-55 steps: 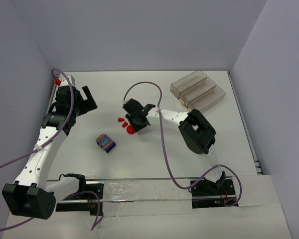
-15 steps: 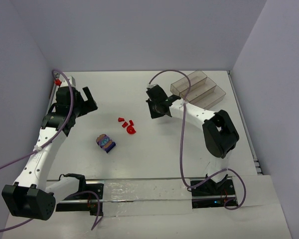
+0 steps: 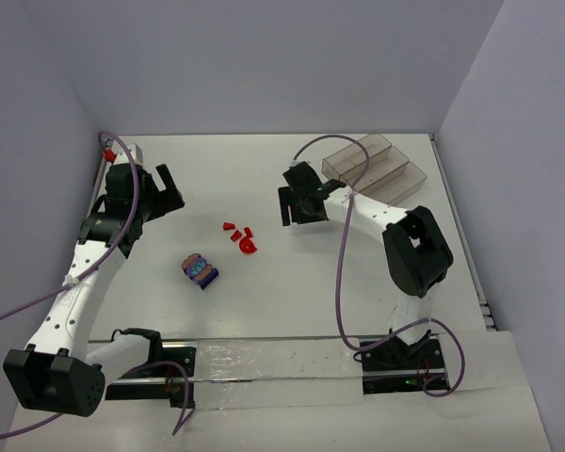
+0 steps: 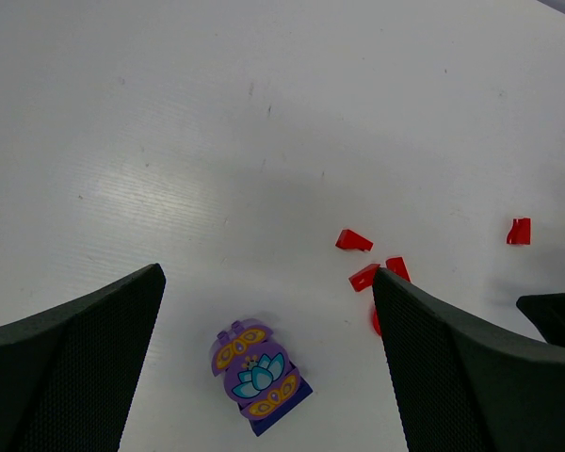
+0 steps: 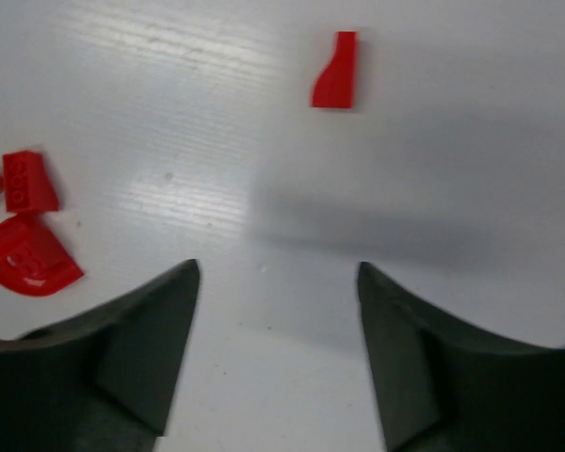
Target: Sort the legos into containers by color
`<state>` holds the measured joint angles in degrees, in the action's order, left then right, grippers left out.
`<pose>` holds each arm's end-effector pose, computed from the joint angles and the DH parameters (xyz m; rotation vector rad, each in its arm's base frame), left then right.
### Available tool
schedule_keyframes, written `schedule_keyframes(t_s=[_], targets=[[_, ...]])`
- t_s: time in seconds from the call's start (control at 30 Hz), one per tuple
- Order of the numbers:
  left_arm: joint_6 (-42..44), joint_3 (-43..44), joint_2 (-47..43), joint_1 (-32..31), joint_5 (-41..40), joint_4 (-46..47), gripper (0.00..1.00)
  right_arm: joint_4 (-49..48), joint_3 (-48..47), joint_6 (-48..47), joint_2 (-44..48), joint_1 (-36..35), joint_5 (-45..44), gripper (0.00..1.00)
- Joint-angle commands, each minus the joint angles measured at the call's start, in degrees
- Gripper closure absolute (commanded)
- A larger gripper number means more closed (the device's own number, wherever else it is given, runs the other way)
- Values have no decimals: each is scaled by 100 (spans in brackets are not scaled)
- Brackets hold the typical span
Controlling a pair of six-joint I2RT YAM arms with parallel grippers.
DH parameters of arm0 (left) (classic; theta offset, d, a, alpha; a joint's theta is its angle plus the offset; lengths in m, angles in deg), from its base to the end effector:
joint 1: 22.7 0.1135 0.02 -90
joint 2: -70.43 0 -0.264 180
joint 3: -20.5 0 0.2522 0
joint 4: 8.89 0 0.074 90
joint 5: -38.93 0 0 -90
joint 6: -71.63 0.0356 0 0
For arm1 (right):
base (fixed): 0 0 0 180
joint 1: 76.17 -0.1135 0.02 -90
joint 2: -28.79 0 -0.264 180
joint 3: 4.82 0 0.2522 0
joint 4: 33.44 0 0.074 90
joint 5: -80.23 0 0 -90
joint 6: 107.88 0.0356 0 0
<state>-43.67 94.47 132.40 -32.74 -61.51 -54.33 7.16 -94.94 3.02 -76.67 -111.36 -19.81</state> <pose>0.2311 -0.0344 0.3389 -0.3894 2.1124 -0.1636 0.3261 0.2224 0.2109 -0.2474 2.5212 0.1684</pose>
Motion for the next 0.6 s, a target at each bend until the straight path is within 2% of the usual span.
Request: schedule_keyframes(t_s=[0.0, 0.1, 0.27, 0.37, 0.57], targets=[[-54, 26, 13, -24, 38, 97, 1, 152, -448, 255, -120, 365, -362, 18], [-37, 26, -9, -24, 16, 84, 1, 370, -1035, 137, -545, 528, -418, 10], [-31, 15, -31, -24, -37, 66, 1, 584, -1777, -18, -1145, 604, -282, 10], [-28, 2, -14, -24, -55, 74, 1, 632, -2041, 4, -1425, 608, -204, 12], [-7, 28, 34, -24, -74, 66, 1, 676, -2425, 61, -1881, 596, -51, 27]])
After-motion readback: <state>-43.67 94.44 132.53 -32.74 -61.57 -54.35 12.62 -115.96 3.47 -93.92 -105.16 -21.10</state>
